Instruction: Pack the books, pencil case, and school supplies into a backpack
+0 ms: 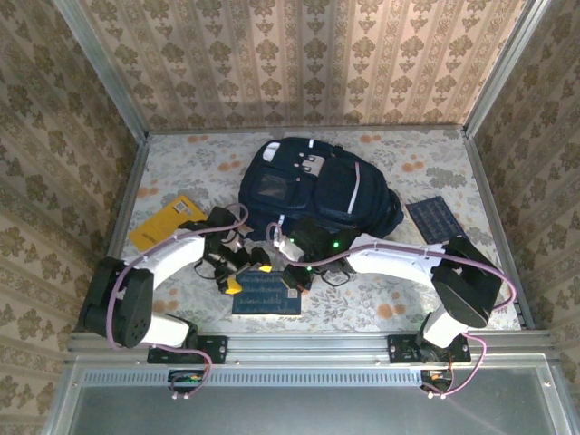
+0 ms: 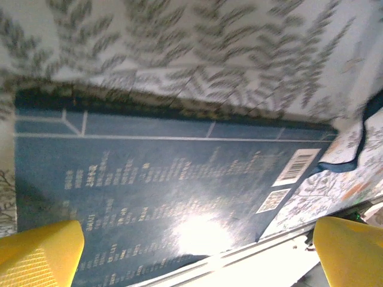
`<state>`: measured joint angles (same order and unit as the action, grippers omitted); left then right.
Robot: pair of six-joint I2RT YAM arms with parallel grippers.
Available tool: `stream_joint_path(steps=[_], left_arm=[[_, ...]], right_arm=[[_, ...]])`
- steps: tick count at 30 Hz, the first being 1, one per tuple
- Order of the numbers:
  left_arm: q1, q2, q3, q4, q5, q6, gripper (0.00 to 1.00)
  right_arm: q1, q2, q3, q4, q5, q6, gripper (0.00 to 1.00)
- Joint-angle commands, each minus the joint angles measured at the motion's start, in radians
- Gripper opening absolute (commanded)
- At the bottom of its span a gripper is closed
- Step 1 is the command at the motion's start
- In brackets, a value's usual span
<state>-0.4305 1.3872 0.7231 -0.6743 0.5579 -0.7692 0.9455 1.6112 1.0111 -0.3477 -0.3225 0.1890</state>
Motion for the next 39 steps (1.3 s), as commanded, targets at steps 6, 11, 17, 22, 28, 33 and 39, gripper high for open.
stream_joint_path(steps=[6,11,17,22,28,33,39], left_arm=[[0.030,-0.041,0.099,0.035,-0.077,0.147,1.00],[0.003,0.018,0.091,0.183,-0.068,0.116,1.00],[-0.058,0.157,0.145,0.169,-0.130,0.142,1.00],[-0.068,0.188,0.131,0.137,-0.117,0.150,1.00],[-0.068,0.140,0.102,0.109,-0.072,0.148,1.00],[-0.067,0.129,0.083,0.097,-0.013,0.142,1.00],[-0.044,0.099,0.052,0.099,-0.008,0.133,1.00]], right_arm=[[0.035,0.075,-0.038,-0.028,-0.035,0.011,0.00],[0.035,0.117,-0.038,-0.019,0.082,0.031,0.00],[0.000,0.132,-0.041,0.003,0.207,0.062,0.00],[-0.026,0.168,0.009,0.003,0.253,0.056,0.00],[-0.057,0.270,0.141,0.000,0.319,0.051,0.00],[-0.057,0.362,0.256,0.035,0.391,0.043,0.00],[-0.069,0.182,0.171,0.170,0.412,0.056,0.08]])
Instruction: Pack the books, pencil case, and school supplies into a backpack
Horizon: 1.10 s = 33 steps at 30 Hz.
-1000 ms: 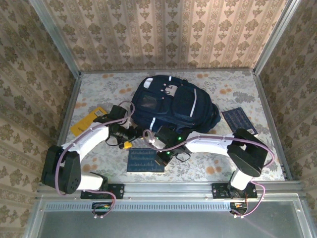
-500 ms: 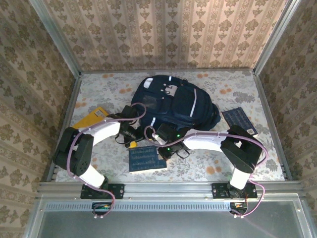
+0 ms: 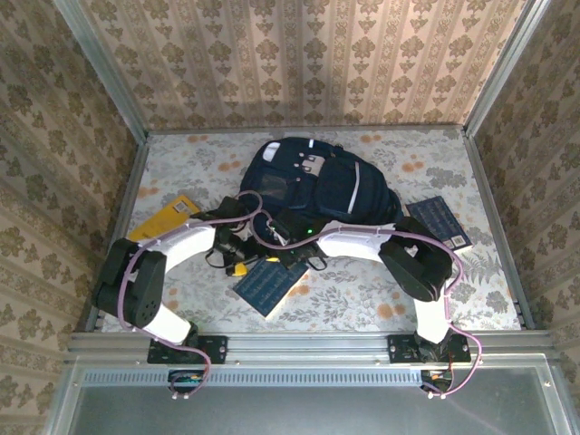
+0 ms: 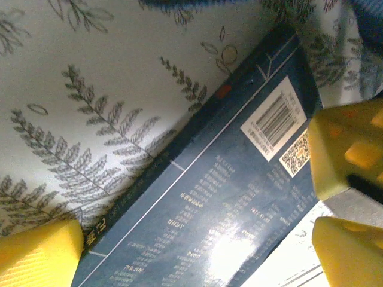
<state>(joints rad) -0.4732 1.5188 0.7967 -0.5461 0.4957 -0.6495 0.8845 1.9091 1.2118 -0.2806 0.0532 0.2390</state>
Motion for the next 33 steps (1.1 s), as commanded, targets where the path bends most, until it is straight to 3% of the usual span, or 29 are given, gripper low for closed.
stream_joint_path(steps=[1,5,7,9,13,17,33], left_arm=[[0.003,-0.038,-0.025,-0.026,0.058,0.013,1.00],[0.006,-0.027,-0.034,0.005,0.083,0.011,1.00],[0.005,0.002,-0.038,0.034,0.109,0.007,0.99],[0.002,0.029,-0.036,0.052,0.129,0.002,0.99],[-0.011,0.051,-0.021,0.064,0.139,-0.002,0.98],[-0.023,0.063,-0.010,0.062,0.139,0.004,0.98],[-0.112,0.170,0.074,0.084,0.310,0.039,0.92]], right_arm=[[-0.015,-0.159,-0.055,0.107,-0.008,0.006,0.12],[-0.032,-0.315,-0.176,0.079,-0.170,0.007,0.28],[-0.031,-0.355,-0.236,0.053,-0.195,0.005,0.29],[-0.031,-0.389,-0.298,0.045,-0.197,0.013,0.24],[-0.029,-0.412,-0.380,0.033,-0.220,0.048,0.00],[-0.006,-0.372,-0.385,-0.004,-0.222,0.051,0.00],[0.026,-0.185,-0.316,0.014,-0.272,0.063,0.00]])
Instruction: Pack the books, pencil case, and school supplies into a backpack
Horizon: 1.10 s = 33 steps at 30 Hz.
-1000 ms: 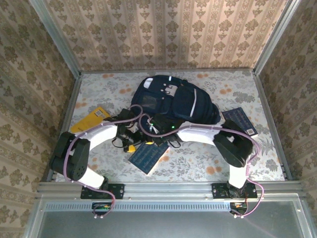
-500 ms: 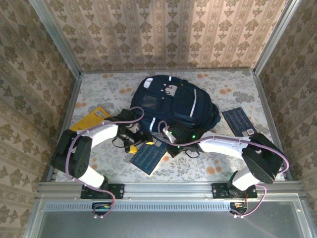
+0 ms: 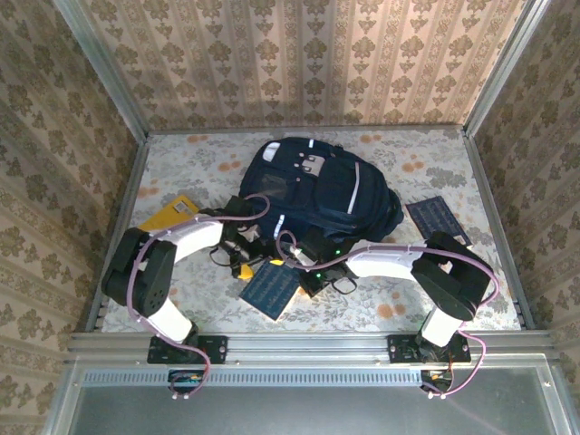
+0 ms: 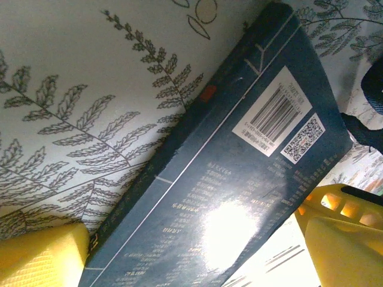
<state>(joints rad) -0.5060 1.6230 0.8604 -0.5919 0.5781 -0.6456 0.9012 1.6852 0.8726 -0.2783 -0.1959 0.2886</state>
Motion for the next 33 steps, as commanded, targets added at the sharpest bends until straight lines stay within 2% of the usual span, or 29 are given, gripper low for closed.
stream_joint_path(steps=[1,7,14,19,21,26,29,33], left_arm=[[-0.084,0.069,0.022,0.129,0.241,0.039,0.91],[-0.085,0.056,0.045,0.148,0.328,0.045,0.86],[-0.063,0.016,-0.003,0.273,0.414,-0.038,0.76],[-0.039,-0.015,-0.013,0.282,0.420,-0.046,0.68],[-0.038,-0.020,-0.016,0.282,0.422,-0.043,0.60],[-0.035,-0.011,-0.015,0.284,0.416,-0.033,0.20],[-0.021,-0.017,-0.002,0.271,0.409,-0.022,0.01],[0.009,-0.063,0.032,0.246,0.398,-0.011,0.00]], right_arm=[[0.009,0.042,0.027,0.015,-0.013,0.016,0.00],[-0.004,0.074,0.055,0.021,0.006,0.047,0.00],[-0.015,0.093,0.059,0.020,0.026,0.066,0.00],[-0.033,0.090,0.055,0.025,0.028,0.075,0.00],[-0.038,0.092,0.054,0.030,0.027,0.078,0.00],[-0.045,0.093,0.052,0.034,0.027,0.084,0.00],[-0.049,0.073,0.049,0.030,0.040,0.085,0.00],[-0.079,0.008,0.027,0.026,0.047,0.091,0.00]])
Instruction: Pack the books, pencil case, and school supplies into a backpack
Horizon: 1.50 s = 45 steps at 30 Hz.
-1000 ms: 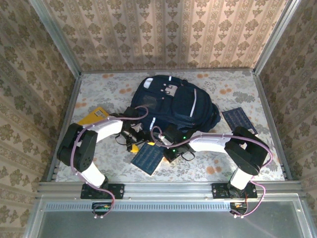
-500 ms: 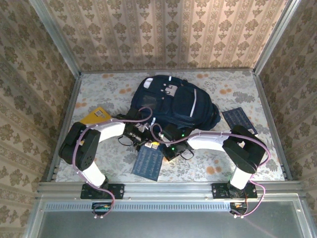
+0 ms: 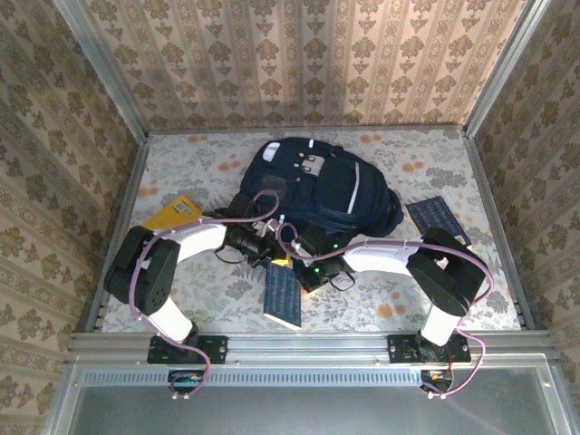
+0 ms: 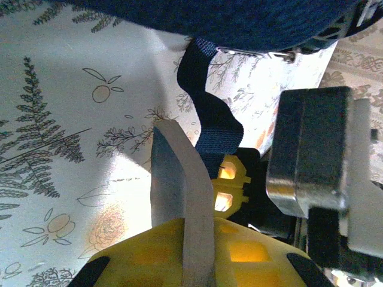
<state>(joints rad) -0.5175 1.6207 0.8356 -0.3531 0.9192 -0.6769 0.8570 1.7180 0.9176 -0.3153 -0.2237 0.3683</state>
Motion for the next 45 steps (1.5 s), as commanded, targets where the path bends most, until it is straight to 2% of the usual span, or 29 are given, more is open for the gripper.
stream_joint_path(steps=[1,5,6,8,12,14,17,19,22,26,28,30,32,34,40,42,45], left_arm=[[0.030,-0.073,0.070,-0.001,0.056,0.022,0.00],[0.054,-0.146,0.146,-0.040,0.020,0.031,0.00],[0.083,-0.163,0.171,-0.041,0.008,0.033,0.00],[0.094,-0.198,0.233,-0.030,-0.043,0.030,0.00],[0.094,-0.241,0.288,0.125,-0.108,-0.060,0.00],[0.093,-0.238,0.306,0.211,-0.122,-0.111,0.00],[0.090,-0.223,0.318,0.322,-0.108,-0.159,0.00],[0.084,-0.208,0.315,0.405,-0.066,-0.201,0.00],[0.078,-0.202,0.298,0.501,-0.033,-0.251,0.00],[0.080,-0.244,0.255,0.585,-0.109,-0.306,0.00],[0.075,-0.277,0.200,0.680,-0.202,-0.366,0.00],[0.067,-0.311,0.113,0.870,-0.313,-0.471,0.00],[0.068,-0.320,0.069,1.007,-0.381,-0.543,0.00],[0.067,-0.311,0.061,1.080,-0.417,-0.593,0.00],[0.024,-0.245,0.089,1.210,-0.429,-0.688,0.00],[0.018,-0.231,0.082,1.244,-0.442,-0.708,0.00],[0.005,-0.209,0.079,1.285,-0.450,-0.732,0.00]], right_arm=[[-0.046,-0.049,-0.020,0.055,0.075,0.013,0.03],[-0.087,-0.181,-0.018,-0.007,0.097,0.005,0.22],[-0.096,-0.214,-0.017,-0.019,0.104,0.001,0.26],[-0.123,-0.304,-0.019,-0.048,0.128,-0.001,0.38],[-0.195,-0.466,-0.019,-0.072,0.129,0.025,0.56],[-0.231,-0.546,-0.019,-0.068,0.120,0.049,0.70],[-0.282,-0.640,-0.039,0.005,-0.007,0.084,0.85],[-0.310,-0.673,-0.048,0.061,-0.106,0.120,0.90],[-0.339,-0.688,-0.049,0.110,-0.201,0.169,0.92],[-0.374,-0.704,-0.103,0.208,-0.242,0.284,0.93],[-0.402,-0.699,-0.172,0.369,-0.297,0.457,0.94],[-0.407,-0.667,-0.261,0.677,-0.342,0.699,0.95],[-0.397,-0.633,-0.284,0.826,-0.328,0.832,0.97],[-0.390,-0.623,-0.291,0.839,-0.273,0.897,0.97],[-0.382,-0.550,-0.312,1.028,-0.191,1.031,0.98],[-0.373,-0.519,-0.315,1.106,-0.166,1.062,0.95],[-0.365,-0.497,-0.316,1.197,-0.107,1.071,0.84]])
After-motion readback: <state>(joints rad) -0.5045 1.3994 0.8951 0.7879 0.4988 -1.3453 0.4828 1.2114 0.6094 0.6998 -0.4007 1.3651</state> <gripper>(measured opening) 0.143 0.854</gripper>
